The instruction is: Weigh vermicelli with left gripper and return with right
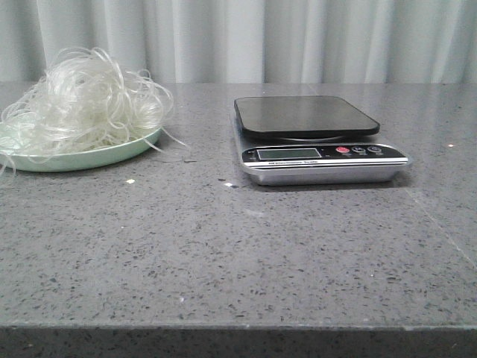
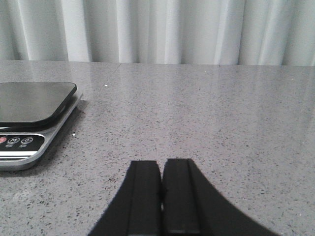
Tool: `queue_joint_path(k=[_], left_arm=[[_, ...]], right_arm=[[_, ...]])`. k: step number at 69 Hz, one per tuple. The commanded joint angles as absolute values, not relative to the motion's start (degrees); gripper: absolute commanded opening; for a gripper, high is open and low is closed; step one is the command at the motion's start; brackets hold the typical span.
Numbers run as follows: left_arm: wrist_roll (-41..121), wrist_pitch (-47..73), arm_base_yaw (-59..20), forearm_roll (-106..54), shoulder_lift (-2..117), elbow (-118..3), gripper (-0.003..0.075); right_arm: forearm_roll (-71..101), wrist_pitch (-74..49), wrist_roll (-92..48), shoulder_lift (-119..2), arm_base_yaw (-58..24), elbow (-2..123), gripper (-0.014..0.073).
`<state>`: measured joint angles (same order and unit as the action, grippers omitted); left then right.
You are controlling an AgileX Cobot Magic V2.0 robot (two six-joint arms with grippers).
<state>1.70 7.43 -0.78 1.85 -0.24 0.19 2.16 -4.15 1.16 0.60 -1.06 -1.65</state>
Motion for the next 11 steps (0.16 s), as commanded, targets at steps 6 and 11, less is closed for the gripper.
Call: queue_joint_path(k=[6, 11], left_arm=[[1.14, 3.08, -0.66, 1.38, -1.39, 0.63, 0.0136], [1.14, 3.08, -0.66, 1.38, -1.39, 0.63, 0.0136]], right_arm=[[2.12, 0.0, 1.16, 1.53, -0.82, -1.11, 0.0151], [2.12, 0.0, 1.16, 1.53, -0.82, -1.11, 0.0151]])
